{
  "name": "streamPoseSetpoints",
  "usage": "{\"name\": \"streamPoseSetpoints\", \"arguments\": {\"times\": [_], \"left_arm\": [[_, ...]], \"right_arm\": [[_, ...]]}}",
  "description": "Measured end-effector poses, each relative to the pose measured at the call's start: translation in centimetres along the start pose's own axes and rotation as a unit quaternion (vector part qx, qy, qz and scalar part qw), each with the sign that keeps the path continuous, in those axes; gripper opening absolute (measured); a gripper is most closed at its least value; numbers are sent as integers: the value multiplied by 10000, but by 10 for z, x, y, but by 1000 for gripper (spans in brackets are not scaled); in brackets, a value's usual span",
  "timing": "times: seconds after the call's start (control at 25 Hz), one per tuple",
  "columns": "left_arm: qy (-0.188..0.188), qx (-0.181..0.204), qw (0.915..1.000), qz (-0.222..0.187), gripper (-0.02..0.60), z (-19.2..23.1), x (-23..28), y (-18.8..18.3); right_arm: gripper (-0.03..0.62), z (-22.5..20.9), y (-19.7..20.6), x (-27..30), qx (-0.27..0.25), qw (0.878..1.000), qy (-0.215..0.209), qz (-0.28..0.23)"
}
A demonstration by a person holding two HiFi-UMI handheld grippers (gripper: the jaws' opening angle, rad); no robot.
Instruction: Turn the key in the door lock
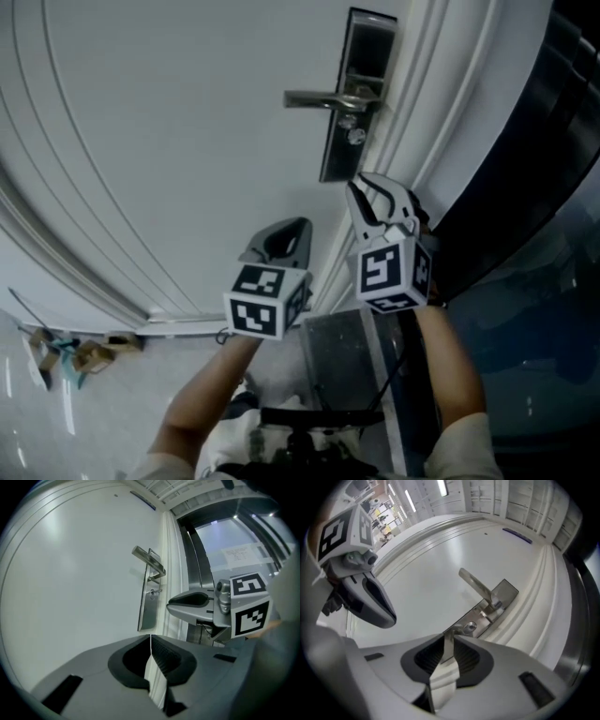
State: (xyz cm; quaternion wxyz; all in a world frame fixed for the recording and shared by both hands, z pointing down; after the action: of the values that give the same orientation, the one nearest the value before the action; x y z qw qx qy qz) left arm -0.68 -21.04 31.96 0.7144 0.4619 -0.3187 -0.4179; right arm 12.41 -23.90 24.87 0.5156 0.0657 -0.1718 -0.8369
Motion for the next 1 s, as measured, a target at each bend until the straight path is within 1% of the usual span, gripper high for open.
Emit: {"name": "streamPoseSetpoints", "arguments": {"times": [0.12,0.24,0.32,0.44,0.52,0.64,0.88,1.0], "left_arm": [[-75,23,10000,13,20,-4,-5,4],[-169,73,9998,41,20,-5,-18,6],[-207,127,9997,64,20,-4,-28,8],[-222,187,9995,122,20,-1,-45,12],[-228,196,9994,166,20,3,-59,16],[-234,182,9994,189,20,10,-87,22],[-240,282,9993,64,20,18,-162,28],[-255,331,9991,4,20,20,-199,32]], "right_arm": [[42,10,1,-11,670,9976,-97,-156],[20,25,-4,-21,1372,9897,-270,-293],[17,35,-11,-29,1890,9803,-381,-417],[17,48,-26,-43,2620,9617,-488,-637],[17,58,-39,-52,3005,9493,-529,-758],[17,78,-62,-68,3426,9334,-560,-909],[15,118,-118,-107,4156,9018,-630,-1003],[15,136,-143,-129,4355,8923,-620,-1012]]}}
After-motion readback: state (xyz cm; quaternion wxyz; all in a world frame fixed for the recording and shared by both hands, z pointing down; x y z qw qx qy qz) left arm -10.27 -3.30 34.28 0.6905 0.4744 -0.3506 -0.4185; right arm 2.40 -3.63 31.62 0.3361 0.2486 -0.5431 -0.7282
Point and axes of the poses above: the fingertips, and each gripper's own axes: x forward along the fingers, z to its left, y out of its underside, the point moved 8 cm from there along -x, backward along the fingers, and after that the axes turned 15 degrees about -x, right-handed, at the moved point
